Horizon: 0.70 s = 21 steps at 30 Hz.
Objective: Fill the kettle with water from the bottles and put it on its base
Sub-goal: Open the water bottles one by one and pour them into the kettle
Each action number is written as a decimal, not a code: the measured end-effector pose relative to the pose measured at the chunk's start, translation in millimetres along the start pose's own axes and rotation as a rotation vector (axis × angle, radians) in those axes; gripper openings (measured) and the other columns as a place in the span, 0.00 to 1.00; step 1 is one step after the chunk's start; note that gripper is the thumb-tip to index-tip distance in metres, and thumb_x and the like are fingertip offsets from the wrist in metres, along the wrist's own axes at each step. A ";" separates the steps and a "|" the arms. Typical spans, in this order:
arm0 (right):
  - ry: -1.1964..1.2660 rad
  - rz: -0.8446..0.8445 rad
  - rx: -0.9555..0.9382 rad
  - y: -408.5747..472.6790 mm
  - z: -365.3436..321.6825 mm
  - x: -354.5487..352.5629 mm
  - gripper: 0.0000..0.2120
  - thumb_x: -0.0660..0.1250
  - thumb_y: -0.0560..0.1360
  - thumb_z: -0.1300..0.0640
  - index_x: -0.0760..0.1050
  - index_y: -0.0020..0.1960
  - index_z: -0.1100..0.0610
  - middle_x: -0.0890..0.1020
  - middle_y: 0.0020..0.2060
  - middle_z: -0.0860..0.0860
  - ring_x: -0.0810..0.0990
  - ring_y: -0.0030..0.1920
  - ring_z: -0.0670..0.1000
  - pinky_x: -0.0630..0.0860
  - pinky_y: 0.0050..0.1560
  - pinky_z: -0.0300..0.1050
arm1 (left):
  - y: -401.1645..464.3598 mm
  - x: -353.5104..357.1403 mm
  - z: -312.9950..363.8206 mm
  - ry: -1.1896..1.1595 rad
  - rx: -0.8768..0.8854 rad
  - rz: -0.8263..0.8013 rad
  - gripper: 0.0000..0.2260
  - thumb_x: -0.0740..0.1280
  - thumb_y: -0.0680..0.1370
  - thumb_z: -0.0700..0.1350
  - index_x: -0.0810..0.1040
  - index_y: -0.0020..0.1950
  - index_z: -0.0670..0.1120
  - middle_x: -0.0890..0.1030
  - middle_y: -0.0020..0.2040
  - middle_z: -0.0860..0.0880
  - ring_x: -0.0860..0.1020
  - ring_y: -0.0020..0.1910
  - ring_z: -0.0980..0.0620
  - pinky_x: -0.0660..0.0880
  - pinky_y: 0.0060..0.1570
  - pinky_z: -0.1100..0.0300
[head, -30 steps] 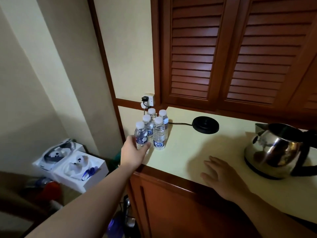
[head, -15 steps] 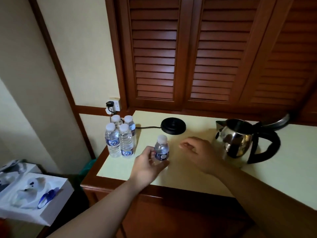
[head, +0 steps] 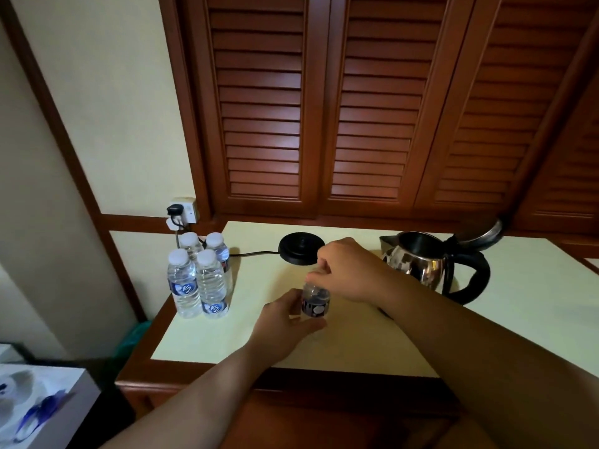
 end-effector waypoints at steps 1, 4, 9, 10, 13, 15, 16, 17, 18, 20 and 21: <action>0.017 -0.032 -0.045 1.4 3.4 0.2 0.14 0.68 0.77 0.48 0.78 0.40 0.59 0.78 0.38 0.57 0.77 0.39 0.58 0.73 0.39 0.56 | 0.0 -1.0 -0.1 -0.006 0.007 -0.011 0.19 0.80 0.70 0.57 0.80 0.58 0.60 0.86 0.50 0.56 0.82 0.50 0.58 0.77 0.51 0.60; 0.134 -0.139 -0.136 1.1 13.1 -6.7 0.08 0.68 0.79 0.50 0.83 0.55 0.50 0.78 0.50 0.49 0.79 0.49 0.49 0.77 0.51 0.50 | -0.2 -2.8 -1.1 -0.020 0.009 -0.034 0.19 0.79 0.70 0.57 0.80 0.59 0.61 0.86 0.51 0.57 0.83 0.51 0.58 0.78 0.54 0.60; 0.168 -0.008 -0.048 -1.2 17.7 -0.3 0.15 0.74 0.74 0.41 0.82 0.54 0.49 0.81 0.48 0.45 0.80 0.47 0.45 0.79 0.48 0.46 | -1.4 -1.8 0.6 -0.035 0.015 -0.026 0.20 0.80 0.70 0.55 0.81 0.59 0.58 0.86 0.51 0.57 0.83 0.51 0.57 0.76 0.51 0.64; 0.165 0.040 -0.037 -0.3 17.5 1.5 0.14 0.75 0.73 0.41 0.82 0.48 0.51 0.81 0.44 0.46 0.79 0.44 0.46 0.79 0.45 0.48 | -1.1 -1.8 0.9 -0.037 0.016 -0.026 0.19 0.81 0.70 0.54 0.81 0.59 0.58 0.86 0.51 0.56 0.83 0.51 0.57 0.76 0.51 0.65; 0.214 0.018 -0.085 2.6 16.6 1.7 0.07 0.73 0.76 0.51 0.84 0.51 0.53 0.80 0.46 0.47 0.80 0.46 0.48 0.79 0.49 0.51 | 1.0 -1.5 -0.4 -0.049 0.023 -0.029 0.19 0.80 0.69 0.56 0.80 0.57 0.59 0.86 0.50 0.54 0.84 0.51 0.52 0.78 0.53 0.57; 0.227 -0.057 -0.117 2.5 15.2 -0.6 0.14 0.72 0.76 0.55 0.83 0.61 0.52 0.81 0.53 0.47 0.80 0.52 0.48 0.79 0.54 0.48 | 2.0 -0.8 -1.5 -0.046 0.023 -0.032 0.20 0.79 0.68 0.60 0.80 0.57 0.60 0.86 0.51 0.52 0.84 0.52 0.49 0.79 0.53 0.53; 0.230 -0.068 -0.102 1.6 15.5 -0.8 0.17 0.73 0.75 0.54 0.81 0.64 0.51 0.81 0.56 0.46 0.80 0.54 0.47 0.79 0.55 0.47 | 2.3 -0.4 -1.7 -0.045 0.021 -0.032 0.20 0.78 0.68 0.60 0.79 0.57 0.61 0.86 0.51 0.52 0.84 0.52 0.49 0.79 0.53 0.53; 0.228 -0.054 -0.084 0.5 16.1 -0.6 0.19 0.75 0.74 0.52 0.81 0.64 0.51 0.81 0.57 0.46 0.80 0.54 0.46 0.79 0.54 0.47 | 2.7 0.1 -1.9 -0.042 0.019 -0.029 0.20 0.78 0.68 0.60 0.79 0.57 0.61 0.86 0.51 0.52 0.84 0.52 0.49 0.79 0.52 0.56; 0.223 -0.027 -0.076 0.2 16.7 0.3 0.18 0.76 0.73 0.49 0.82 0.61 0.50 0.82 0.55 0.45 0.80 0.52 0.46 0.80 0.53 0.47 | 2.5 0.5 -1.6 -0.041 0.015 -0.026 0.19 0.79 0.68 0.58 0.80 0.56 0.60 0.86 0.50 0.53 0.84 0.52 0.50 0.78 0.51 0.58; 0.245 0.042 -0.098 0.2 19.1 1.4 0.13 0.77 0.73 0.49 0.84 0.55 0.52 0.82 0.48 0.45 0.81 0.48 0.45 0.80 0.50 0.47 | 2.2 0.9 -1.1 -0.052 -0.002 -0.021 0.18 0.81 0.69 0.55 0.80 0.56 0.59 0.86 0.50 0.55 0.84 0.52 0.53 0.78 0.52 0.60; 0.279 0.073 -0.103 0.5 21.0 0.8 0.12 0.76 0.74 0.50 0.84 0.55 0.53 0.82 0.48 0.46 0.81 0.47 0.45 0.79 0.49 0.45 | 2.4 1.3 -1.8 -0.057 -0.011 -0.018 0.18 0.81 0.69 0.54 0.80 0.55 0.59 0.87 0.50 0.55 0.84 0.52 0.53 0.78 0.53 0.59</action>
Point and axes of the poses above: each hand's wrist, its own y-axis towards the middle knuckle, its own x-axis out of the palm, z = x × y, the point moved 2 cm from there along y, towards the middle knuckle
